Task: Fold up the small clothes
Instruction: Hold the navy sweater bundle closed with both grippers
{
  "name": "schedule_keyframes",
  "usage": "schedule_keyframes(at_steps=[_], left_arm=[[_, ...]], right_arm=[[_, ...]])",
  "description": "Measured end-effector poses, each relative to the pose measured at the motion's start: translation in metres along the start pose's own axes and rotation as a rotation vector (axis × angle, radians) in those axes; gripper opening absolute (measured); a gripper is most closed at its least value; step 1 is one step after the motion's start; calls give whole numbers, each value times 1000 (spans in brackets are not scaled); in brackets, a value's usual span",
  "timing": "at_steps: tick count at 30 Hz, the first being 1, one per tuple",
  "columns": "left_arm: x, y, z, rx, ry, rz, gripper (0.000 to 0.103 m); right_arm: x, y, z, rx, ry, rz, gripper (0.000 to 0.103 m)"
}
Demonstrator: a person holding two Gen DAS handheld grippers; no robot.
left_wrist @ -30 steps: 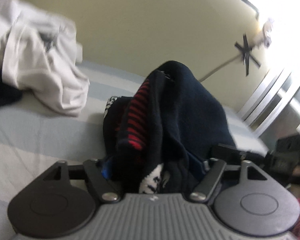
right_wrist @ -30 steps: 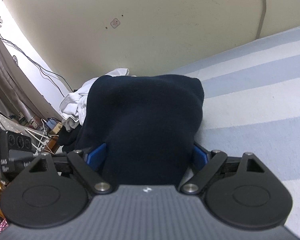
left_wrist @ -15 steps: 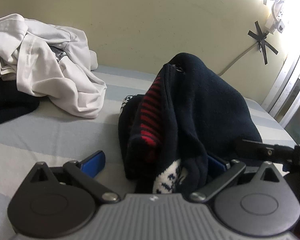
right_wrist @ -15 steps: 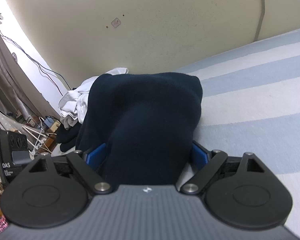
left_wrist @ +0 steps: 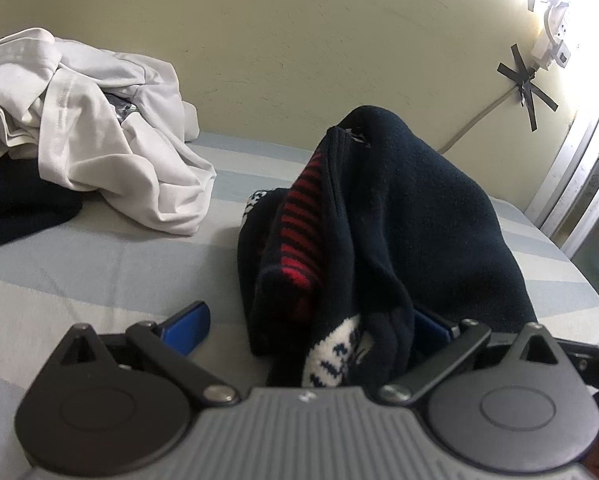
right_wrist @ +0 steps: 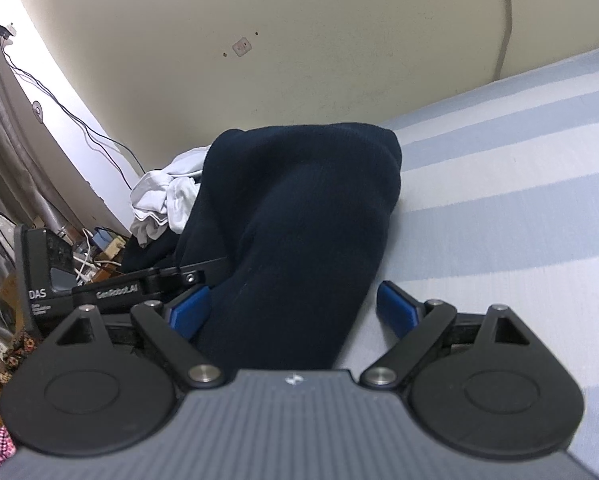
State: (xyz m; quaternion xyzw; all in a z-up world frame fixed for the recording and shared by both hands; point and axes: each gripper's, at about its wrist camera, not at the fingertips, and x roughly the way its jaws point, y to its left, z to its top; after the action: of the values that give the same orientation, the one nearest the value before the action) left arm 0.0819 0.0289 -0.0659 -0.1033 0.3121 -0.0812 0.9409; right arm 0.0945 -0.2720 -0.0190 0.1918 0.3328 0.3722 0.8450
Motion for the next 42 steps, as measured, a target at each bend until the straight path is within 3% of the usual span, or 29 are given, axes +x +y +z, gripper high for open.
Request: schedule_keyframes(at_steps=[42], left_arm=[[-3, -1, -3, -15, -22, 4, 103]], right_arm=[[-2, 0, -4, -3, -11, 14, 99]])
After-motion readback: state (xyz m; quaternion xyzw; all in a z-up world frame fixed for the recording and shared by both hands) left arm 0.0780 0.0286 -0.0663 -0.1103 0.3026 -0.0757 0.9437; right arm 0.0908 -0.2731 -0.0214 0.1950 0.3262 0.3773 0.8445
